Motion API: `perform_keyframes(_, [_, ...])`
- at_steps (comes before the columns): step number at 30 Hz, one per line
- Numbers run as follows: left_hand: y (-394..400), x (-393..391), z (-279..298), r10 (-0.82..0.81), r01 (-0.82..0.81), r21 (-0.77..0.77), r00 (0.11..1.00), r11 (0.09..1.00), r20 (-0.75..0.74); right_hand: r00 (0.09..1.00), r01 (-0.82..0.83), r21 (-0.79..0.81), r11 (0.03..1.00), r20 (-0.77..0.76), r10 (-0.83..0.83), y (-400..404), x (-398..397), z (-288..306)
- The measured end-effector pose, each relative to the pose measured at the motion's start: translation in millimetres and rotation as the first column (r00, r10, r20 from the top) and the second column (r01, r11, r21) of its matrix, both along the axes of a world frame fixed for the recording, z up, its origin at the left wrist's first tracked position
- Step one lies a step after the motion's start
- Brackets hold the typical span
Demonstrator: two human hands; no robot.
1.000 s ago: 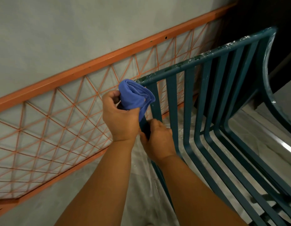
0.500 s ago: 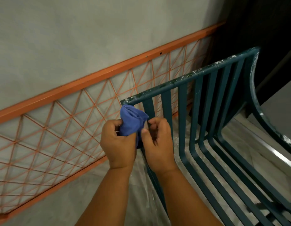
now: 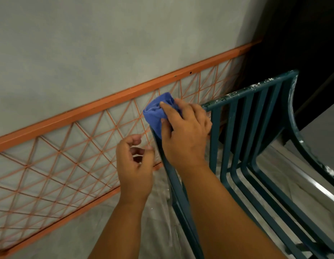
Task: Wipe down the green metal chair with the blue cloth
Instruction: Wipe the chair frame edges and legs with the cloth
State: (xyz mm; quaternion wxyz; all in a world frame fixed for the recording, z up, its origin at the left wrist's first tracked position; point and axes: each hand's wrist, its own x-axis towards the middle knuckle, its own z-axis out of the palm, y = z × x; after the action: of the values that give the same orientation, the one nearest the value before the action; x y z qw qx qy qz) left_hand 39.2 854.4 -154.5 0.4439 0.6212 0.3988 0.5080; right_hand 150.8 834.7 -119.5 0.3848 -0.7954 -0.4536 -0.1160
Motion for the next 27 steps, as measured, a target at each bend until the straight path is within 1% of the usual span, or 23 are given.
perform_keyframes(1, [4,-2,-1,0.036,-0.036,0.005,0.999,0.999,-0.002,0.999,-0.044,-0.113,0.993,0.011,0.046,4,0,-1])
perform_keyframes(2, [7,-3,-1,0.061,-0.061,0.007,0.998,0.998,-0.001,0.993,-0.115,-0.202,0.972,-0.013,0.115,7,-1,-5])
perform_keyframes(3, [10,-4,-2,0.080,-0.080,0.004,0.997,0.997,-0.002,0.984,-0.180,-0.257,0.950,-0.029,0.179,9,0,-11])
perform_keyframes(4, [13,-6,-2,0.095,-0.095,0.003,0.995,0.996,-0.008,0.974,-0.219,-0.279,0.935,-0.010,0.225,8,2,-16])
perform_keyframes(6, [16,-7,-1,0.107,-0.107,-0.002,0.994,0.994,-0.027,0.958,-0.236,-0.309,0.921,0.082,0.273,6,13,-14])
perform_keyframes(8, [18,-8,1,0.103,-0.103,-0.017,0.994,0.995,-0.038,0.958,-0.207,-0.323,0.924,0.127,0.259,12,26,-7])
perform_keyframes(11, [20,-9,6,0.081,-0.084,-0.045,0.995,0.995,-0.053,0.990,-0.078,-0.405,0.911,0.078,0.119,35,30,6])
perform_keyframes(12, [21,-8,8,0.070,-0.073,-0.049,0.996,0.996,-0.062,0.992,-0.046,-0.422,0.905,0.086,0.090,41,26,7])
perform_keyframes(13, [22,-7,10,0.060,-0.064,-0.049,0.996,0.997,-0.073,0.989,-0.043,-0.423,0.905,0.107,0.097,44,21,6])
perform_keyframes(14, [24,-6,11,0.051,-0.055,-0.044,0.995,0.998,-0.086,0.982,-0.076,-0.399,0.914,0.128,0.138,43,18,3])
perform_keyframes(17, [28,-3,16,0.027,-0.030,-0.028,0.994,0.999,-0.107,0.926,-0.254,-0.287,0.924,0.204,0.318,20,28,-12])
perform_keyframes(19, [32,0,18,0.016,-0.020,-0.035,0.992,0.999,-0.124,0.907,-0.284,-0.298,0.911,0.225,0.356,8,40,-16])
perform_keyframes(21, [36,2,19,0.010,-0.016,-0.040,0.990,0.999,-0.139,0.938,-0.205,-0.351,0.913,0.196,0.286,16,43,-9])
perform_keyframes(22, [37,2,20,0.008,-0.015,-0.042,0.989,0.999,-0.146,0.960,-0.148,-0.410,0.900,0.158,0.230,26,40,-3])
perform_keyframes(24, [39,2,21,0.010,-0.018,-0.054,0.988,0.998,-0.151,0.986,-0.041,-0.569,0.821,0.111,0.127,50,31,12])
perform_keyframes(25, [40,2,22,0.014,-0.024,-0.062,0.989,0.998,-0.148,0.987,-0.008,-0.630,0.777,0.122,0.108,58,27,16])
perform_keyframes(26, [42,2,23,0.019,-0.029,-0.067,0.990,0.997,-0.141,0.982,0.008,-0.655,0.755,0.148,0.118,61,24,17])
perform_keyframes(27, [44,2,24,0.023,-0.033,-0.071,0.991,0.997,-0.132,0.973,-0.003,-0.639,0.769,0.175,0.149,60,22,13])
